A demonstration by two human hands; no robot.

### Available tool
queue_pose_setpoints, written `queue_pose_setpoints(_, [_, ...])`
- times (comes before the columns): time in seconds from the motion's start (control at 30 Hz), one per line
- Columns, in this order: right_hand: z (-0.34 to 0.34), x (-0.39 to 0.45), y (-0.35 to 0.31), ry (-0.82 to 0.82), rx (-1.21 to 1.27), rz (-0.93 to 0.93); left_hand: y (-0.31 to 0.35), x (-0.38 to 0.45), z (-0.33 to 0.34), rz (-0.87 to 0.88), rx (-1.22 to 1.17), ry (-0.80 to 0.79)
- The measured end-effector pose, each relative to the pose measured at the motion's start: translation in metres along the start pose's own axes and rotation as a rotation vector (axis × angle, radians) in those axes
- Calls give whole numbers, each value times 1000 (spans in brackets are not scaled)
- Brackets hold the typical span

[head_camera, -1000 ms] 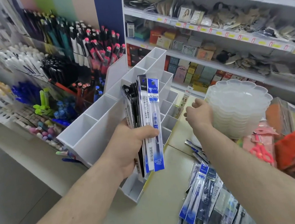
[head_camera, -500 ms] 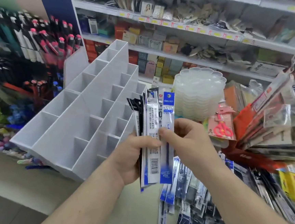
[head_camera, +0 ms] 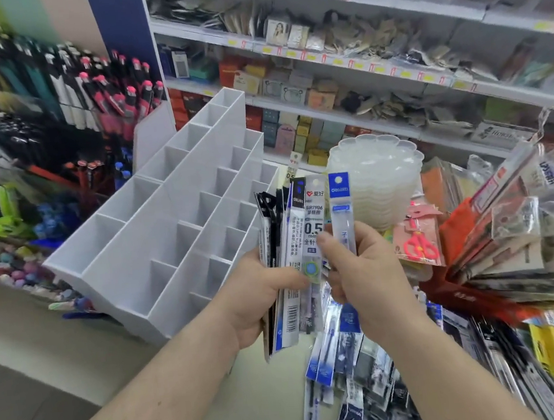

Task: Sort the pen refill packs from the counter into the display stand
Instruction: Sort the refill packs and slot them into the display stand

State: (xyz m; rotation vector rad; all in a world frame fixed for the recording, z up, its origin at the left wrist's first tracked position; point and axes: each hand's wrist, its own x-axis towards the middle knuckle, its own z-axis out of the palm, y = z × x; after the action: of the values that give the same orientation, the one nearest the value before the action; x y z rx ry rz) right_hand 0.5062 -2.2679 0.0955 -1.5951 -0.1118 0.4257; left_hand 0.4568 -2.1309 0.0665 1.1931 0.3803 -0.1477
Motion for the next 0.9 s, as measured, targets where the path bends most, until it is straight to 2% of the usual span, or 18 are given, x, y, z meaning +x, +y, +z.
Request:
queue_pose_setpoints(0.1, [3,0,3,-43,-112,-66,3,-4,0,16,35,27])
queue_pose_setpoints(0.23, [0,5,3,-52,-2,33,8,-6,-7,6,36,86])
queue_pose_setpoints(0.4, [-1,11,0,-74,20,87,12,-7,-9,46,50,156])
queue_pose_setpoints(0.5, [-2,12,-5,-127,164,159,13,-8,-9,76,63,170])
queue_pose_setpoints(0.67, [-8,11,-13,-246,297,158,15,-11,-13,125,-17,90])
queue_pose_setpoints(0.8, [-9,11,-17,-165,273,82,18,-13,-17,126,-206,-2])
queue_pose_setpoints(0.9, [-7,9,-21,-108,243,21,21,-13,-19,123,-280,-11])
